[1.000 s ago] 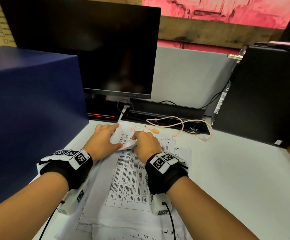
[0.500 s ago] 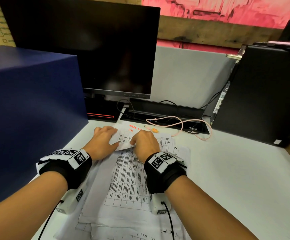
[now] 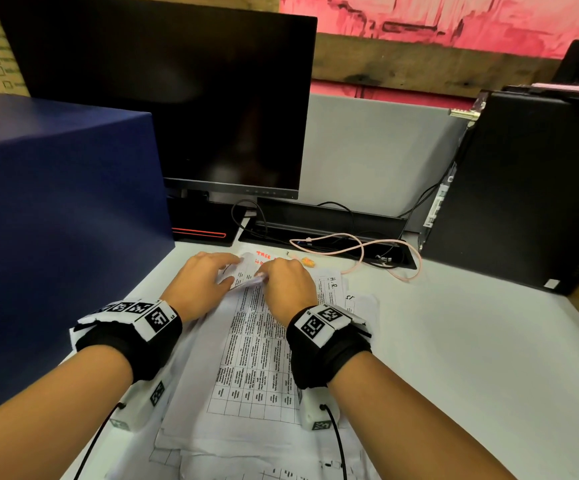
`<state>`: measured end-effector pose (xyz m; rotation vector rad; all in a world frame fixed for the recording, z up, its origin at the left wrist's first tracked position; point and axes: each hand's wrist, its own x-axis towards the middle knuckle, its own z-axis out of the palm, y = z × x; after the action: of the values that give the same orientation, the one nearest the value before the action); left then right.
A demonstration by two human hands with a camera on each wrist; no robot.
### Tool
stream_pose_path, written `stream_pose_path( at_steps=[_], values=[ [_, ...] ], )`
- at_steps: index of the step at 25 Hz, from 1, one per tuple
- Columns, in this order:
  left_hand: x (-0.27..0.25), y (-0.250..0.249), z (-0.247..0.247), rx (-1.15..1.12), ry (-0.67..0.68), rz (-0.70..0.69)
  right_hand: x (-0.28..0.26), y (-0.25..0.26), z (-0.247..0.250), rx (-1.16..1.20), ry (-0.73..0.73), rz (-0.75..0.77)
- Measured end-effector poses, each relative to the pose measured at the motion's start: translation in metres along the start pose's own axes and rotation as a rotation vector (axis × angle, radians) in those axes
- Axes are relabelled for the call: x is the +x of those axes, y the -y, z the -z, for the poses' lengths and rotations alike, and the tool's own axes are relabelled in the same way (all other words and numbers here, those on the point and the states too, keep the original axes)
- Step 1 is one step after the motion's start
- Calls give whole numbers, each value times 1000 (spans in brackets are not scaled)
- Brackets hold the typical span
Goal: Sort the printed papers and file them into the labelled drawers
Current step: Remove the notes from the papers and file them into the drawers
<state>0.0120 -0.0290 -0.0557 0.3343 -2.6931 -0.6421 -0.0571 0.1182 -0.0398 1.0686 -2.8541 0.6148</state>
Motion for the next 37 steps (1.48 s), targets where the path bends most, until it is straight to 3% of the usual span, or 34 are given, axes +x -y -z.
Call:
stream_pose_path(
  at_steps=[7, 11, 17, 26, 32, 37],
  values=[
    [-3, -5, 1, -214, -8, 159, 3, 0, -2, -6, -30, 44],
    [-2, -6, 4, -192, -48, 178, 4, -1, -4, -5, -30, 49],
    [1, -1, 1, -143, 3, 225, 3, 1, -7, 136, -81, -29],
    [0, 3, 2, -95, -67, 123, 1, 1, -4, 128, -52, -48],
    [0, 6, -3, -98, 3, 15, 2, -3, -3, 48, -24, -49],
    [4, 4, -5, -152, -14, 63, 3, -7, -3, -22, -83, -58]
  ],
)
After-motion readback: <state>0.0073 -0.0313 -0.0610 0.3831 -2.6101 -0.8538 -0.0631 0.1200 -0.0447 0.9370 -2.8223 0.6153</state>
